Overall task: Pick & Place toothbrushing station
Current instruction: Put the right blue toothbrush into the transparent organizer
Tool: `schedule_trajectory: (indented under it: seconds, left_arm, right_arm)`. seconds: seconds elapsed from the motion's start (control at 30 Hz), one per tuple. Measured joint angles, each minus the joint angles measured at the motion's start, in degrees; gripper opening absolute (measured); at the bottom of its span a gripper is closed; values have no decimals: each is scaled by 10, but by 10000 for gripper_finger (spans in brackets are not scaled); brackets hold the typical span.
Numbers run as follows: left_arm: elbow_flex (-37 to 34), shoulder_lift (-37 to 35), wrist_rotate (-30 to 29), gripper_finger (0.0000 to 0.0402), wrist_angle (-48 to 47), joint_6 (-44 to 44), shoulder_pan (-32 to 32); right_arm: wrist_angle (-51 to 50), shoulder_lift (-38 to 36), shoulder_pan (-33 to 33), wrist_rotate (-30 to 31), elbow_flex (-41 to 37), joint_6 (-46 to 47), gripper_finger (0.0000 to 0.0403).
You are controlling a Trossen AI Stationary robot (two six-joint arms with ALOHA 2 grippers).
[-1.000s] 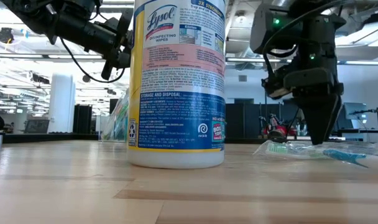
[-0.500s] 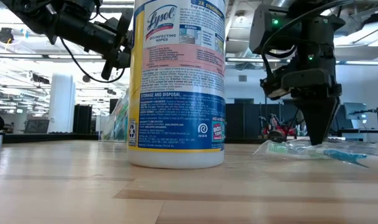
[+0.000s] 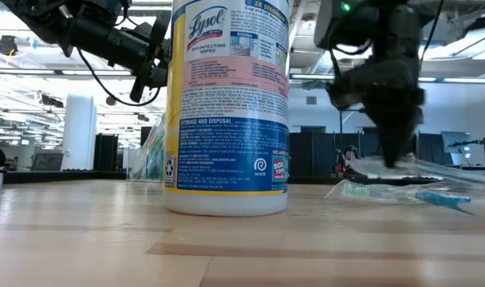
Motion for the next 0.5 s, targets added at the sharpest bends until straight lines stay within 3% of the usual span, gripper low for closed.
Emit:
schedule_trajectory:
  seconds: [0.5]
  left_arm:
    - [0,0,0,95,0,0,0]
  right_arm:
    - [25,-78,-76,77,108,-79,1]
